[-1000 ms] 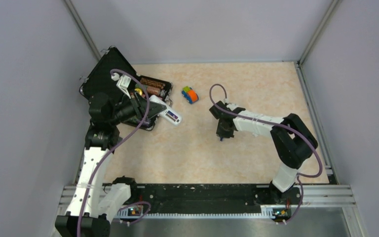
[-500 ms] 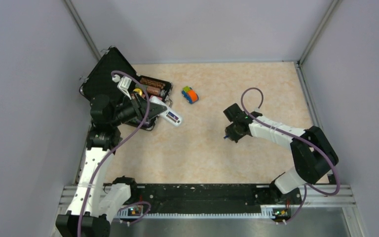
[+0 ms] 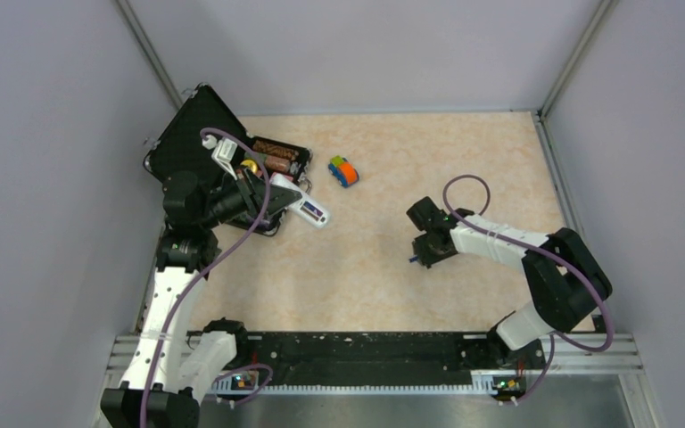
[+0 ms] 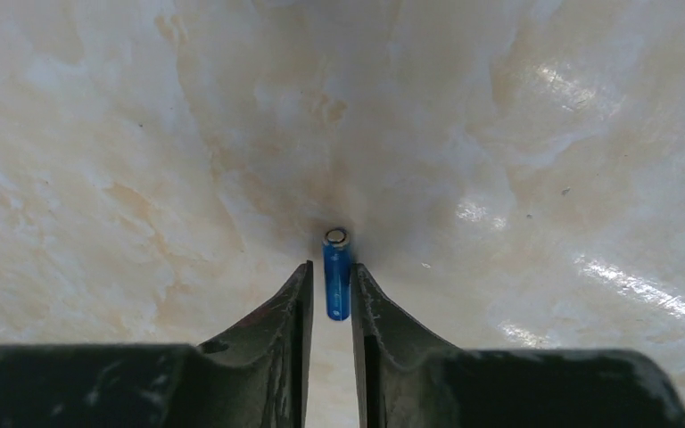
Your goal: Load the batteries into the remote control
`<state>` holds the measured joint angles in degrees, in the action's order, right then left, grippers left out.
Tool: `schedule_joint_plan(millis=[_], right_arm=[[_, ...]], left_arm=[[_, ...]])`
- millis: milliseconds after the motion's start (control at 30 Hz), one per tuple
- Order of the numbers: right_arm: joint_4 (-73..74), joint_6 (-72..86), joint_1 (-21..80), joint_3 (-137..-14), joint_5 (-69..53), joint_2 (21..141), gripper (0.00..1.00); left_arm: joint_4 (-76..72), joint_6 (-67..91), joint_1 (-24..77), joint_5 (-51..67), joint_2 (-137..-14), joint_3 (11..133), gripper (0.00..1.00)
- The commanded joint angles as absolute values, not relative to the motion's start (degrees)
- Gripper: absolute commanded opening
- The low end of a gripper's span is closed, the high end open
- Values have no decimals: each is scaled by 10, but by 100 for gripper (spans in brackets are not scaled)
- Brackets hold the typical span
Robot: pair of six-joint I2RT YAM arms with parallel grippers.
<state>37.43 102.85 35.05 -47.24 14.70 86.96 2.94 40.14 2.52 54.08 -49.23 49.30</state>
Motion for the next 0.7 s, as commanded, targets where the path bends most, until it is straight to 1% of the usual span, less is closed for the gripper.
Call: schedule_joint_plan(millis=[0,67,100,167,233,300,367,433,500,567,600,667], right_arm=[[382,1040,342,-482,136,846,28],[386,1035,341,-487,138,837,39],[390,1034,341,-488,138,832,41],[390,1026,340,-488,138,812,43],[390,999,340,-493,152,794,43],[375,930,338,-503,181,781,43],[335,801,332,-519,200,780,43],[274,635,325,-536,207,784,44],[235,473,322,-559,208,796,50],[208,307,321,-585,179,810,59],[194,211,321,-594,128,818,62],[213,1,321,-606,-42,832,64]], left_arm=[[-9,397,26,532,-485,497,0],[-3,391,26,526,-487,506,0],[-2,387,26,524,-488,509,0],[16,382,26,522,-490,513,0],[19,379,26,518,-491,514,0],[19,378,26,516,-492,513,0],[19,378,25,514,-493,512,0],[19,377,25,513,-493,512,0],[20,376,25,511,-493,514,0],[21,372,25,509,-493,515,0],[23,370,25,508,-494,517,0],[27,363,25,507,-496,521,0]])
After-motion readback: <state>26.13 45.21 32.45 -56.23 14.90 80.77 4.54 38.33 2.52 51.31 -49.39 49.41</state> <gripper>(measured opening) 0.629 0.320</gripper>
